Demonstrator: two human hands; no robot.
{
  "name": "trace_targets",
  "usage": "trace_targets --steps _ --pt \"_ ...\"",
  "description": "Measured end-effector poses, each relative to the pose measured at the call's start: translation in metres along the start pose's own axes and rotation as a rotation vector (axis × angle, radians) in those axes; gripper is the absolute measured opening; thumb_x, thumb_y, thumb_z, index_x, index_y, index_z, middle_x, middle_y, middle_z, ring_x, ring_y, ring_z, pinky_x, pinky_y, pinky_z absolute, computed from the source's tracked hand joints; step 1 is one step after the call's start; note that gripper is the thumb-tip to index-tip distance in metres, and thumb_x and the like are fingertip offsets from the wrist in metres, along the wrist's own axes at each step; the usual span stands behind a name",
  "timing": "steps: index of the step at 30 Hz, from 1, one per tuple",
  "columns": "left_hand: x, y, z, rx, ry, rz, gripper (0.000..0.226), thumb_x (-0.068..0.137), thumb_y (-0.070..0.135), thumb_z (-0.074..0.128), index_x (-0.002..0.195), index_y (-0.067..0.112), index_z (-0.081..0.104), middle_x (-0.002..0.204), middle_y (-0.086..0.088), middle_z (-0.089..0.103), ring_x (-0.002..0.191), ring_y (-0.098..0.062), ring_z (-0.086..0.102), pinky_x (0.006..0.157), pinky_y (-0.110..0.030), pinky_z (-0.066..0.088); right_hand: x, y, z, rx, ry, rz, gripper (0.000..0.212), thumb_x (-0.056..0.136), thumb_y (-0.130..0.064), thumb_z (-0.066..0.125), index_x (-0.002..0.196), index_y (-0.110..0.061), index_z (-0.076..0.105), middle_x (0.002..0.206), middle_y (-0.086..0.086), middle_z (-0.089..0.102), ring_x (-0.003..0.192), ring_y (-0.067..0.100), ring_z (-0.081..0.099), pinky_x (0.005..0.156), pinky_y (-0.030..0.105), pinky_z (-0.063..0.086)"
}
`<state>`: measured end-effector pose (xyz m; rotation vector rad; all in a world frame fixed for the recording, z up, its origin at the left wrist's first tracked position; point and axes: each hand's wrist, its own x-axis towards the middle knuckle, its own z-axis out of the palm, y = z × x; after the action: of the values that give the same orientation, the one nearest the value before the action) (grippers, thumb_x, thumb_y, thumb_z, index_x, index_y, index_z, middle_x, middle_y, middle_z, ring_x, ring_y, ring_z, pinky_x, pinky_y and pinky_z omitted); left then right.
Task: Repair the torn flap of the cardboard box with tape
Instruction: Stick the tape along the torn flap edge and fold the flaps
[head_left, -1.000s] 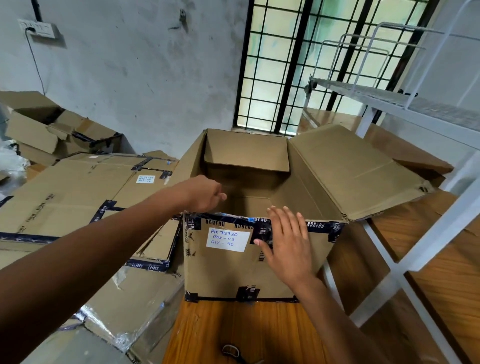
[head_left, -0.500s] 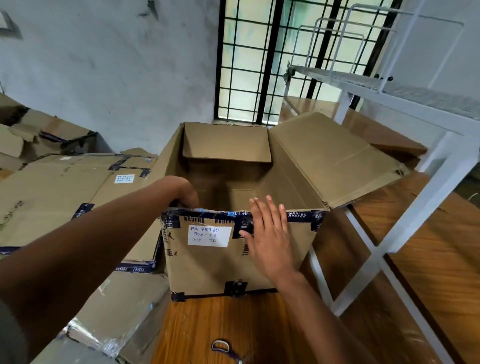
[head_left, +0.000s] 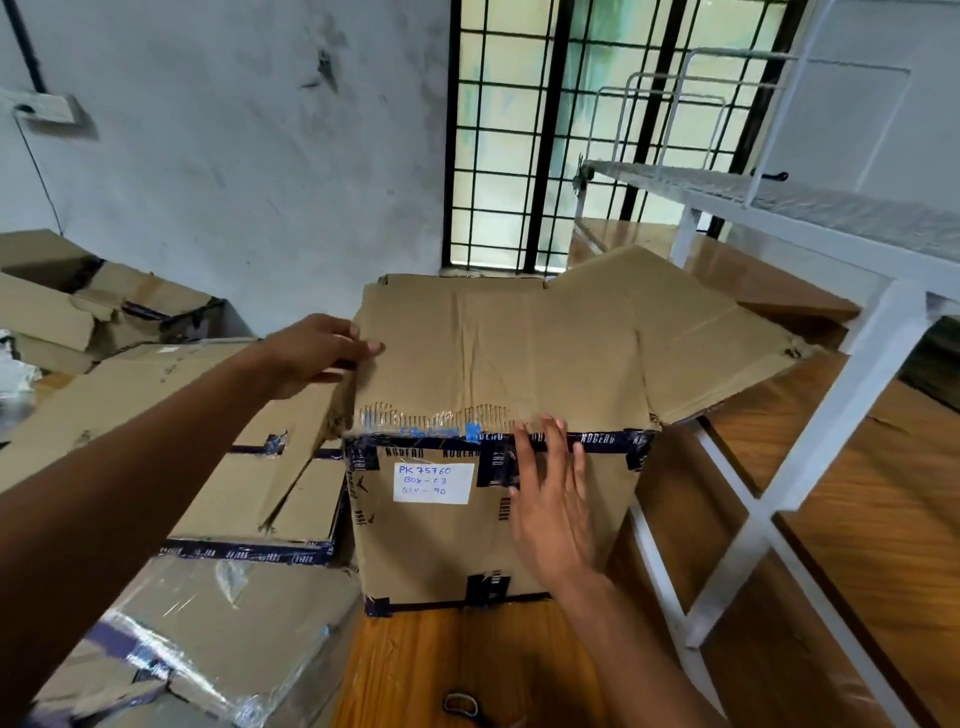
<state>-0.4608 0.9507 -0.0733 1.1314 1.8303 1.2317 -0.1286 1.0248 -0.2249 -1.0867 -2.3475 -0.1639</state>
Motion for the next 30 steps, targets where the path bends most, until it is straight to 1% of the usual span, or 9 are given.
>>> trace_targets --steps 2,7,10,13,17,20,26,28,30 --pt "-0.007 -0.013 0.000 -0.014 -0.020 -0.002 0.011 0.098 0.017 0.075 0.098 0.013 0.064 0.091 -0.001 0.075 0.097 -0.021 0.069 0.094 -0.043 0.053 -0.007 0.000 0.001 -0.008 0.004 0.047 0.122 0.083 -0.016 0.082 0.168 -0.025 -0.006 0.173 0.016 0.001 0.162 0.032 0.005 0.130 0.054 0.013" --pt "-0.012 -0.028 0.000 0.067 0.069 -0.026 0.005 0.106 0.011 0.063 0.104 0.007 0.067 0.114 -0.014 0.076 0.113 -0.028 0.071 0.084 -0.047 0.058 -0.011 0.002 -0.003 -0.032 -0.006 0.039 0.126 0.080 -0.008 0.080 0.167 -0.026 -0.009 0.172 0.016 0.003 0.162 0.031 -0.001 0.130 0.053 0.017" --pt "-0.009 -0.028 -0.002 0.083 0.056 -0.064 0.016 0.100 0.015 0.072 0.113 0.005 0.069 0.111 -0.013 0.080 0.114 -0.028 0.072 0.086 -0.053 0.062 -0.011 0.000 0.000 -0.031 0.003 0.052 0.127 0.078 -0.005 0.080 0.168 -0.025 -0.007 0.172 0.019 0.006 0.162 0.032 -0.002 0.130 0.052 0.020" --pt "-0.009 -0.022 0.000 0.052 0.043 -0.137 0.033 0.097 0.025 0.078 0.122 0.005 0.070 0.114 -0.009 0.080 0.119 -0.024 0.069 0.091 -0.054 0.056 -0.012 -0.002 0.001 -0.028 0.010 0.052 0.128 0.077 -0.006 0.081 0.168 -0.023 -0.007 0.171 0.021 0.007 0.162 0.036 0.002 0.128 0.052 0.023" --pt "-0.009 -0.010 0.005 0.054 -0.019 -0.205 0.042 0.092 0.036 0.083 0.120 0.005 0.074 0.122 -0.011 0.075 0.121 -0.029 0.065 0.091 -0.055 0.055 -0.013 -0.003 0.001 -0.037 0.015 0.046 0.127 0.077 -0.007 0.081 0.168 -0.022 -0.007 0.172 0.023 0.008 0.161 0.037 0.003 0.128 0.052 0.025" --pt "-0.008 -0.008 0.011 0.075 -0.039 -0.234 0.051 0.088 0.041 0.085 0.124 0.008 0.070 0.125 -0.013 0.075 0.122 -0.033 0.065 0.099 -0.061 0.054 -0.013 0.000 0.001 -0.038 0.024 0.041 0.127 0.076 -0.006 0.081 0.168 -0.022 -0.005 0.173 0.021 0.008 0.162 0.035 0.001 0.128 0.052 0.025" --pt "-0.012 -0.003 0.015 0.073 -0.017 -0.219 0.041 0.095 0.034 0.079 0.122 0.006 0.069 0.123 -0.013 0.073 0.120 -0.032 0.064 0.107 -0.070 0.048 -0.012 -0.002 0.003 -0.042 0.005 0.054 0.128 0.077 -0.009 0.082 0.167 -0.023 -0.008 0.174 0.018 0.004 0.162 0.033 -0.003 0.128 0.051 0.023" --pt "-0.009 0.000 0.015 0.054 -0.006 -0.234 0.039 0.096 0.032 0.078 0.122 0.004 0.069 0.123 -0.013 0.073 0.121 -0.033 0.063 0.105 -0.074 0.048 -0.010 -0.001 0.002 -0.037 0.004 0.052 0.126 0.078 -0.009 0.081 0.168 -0.024 -0.007 0.174 0.018 0.006 0.162 0.033 0.000 0.128 0.051 0.023" --pt "-0.005 -0.001 0.018 0.008 0.014 -0.239 0.037 0.098 0.029 0.077 0.124 0.004 0.069 0.120 -0.014 0.072 0.121 -0.036 0.064 0.095 -0.069 0.054 -0.008 0.003 0.000 -0.041 0.003 0.043 0.123 0.079 -0.009 0.079 0.168 -0.024 -0.005 0.173 0.018 0.010 0.162 0.032 0.004 0.129 0.051 0.022"
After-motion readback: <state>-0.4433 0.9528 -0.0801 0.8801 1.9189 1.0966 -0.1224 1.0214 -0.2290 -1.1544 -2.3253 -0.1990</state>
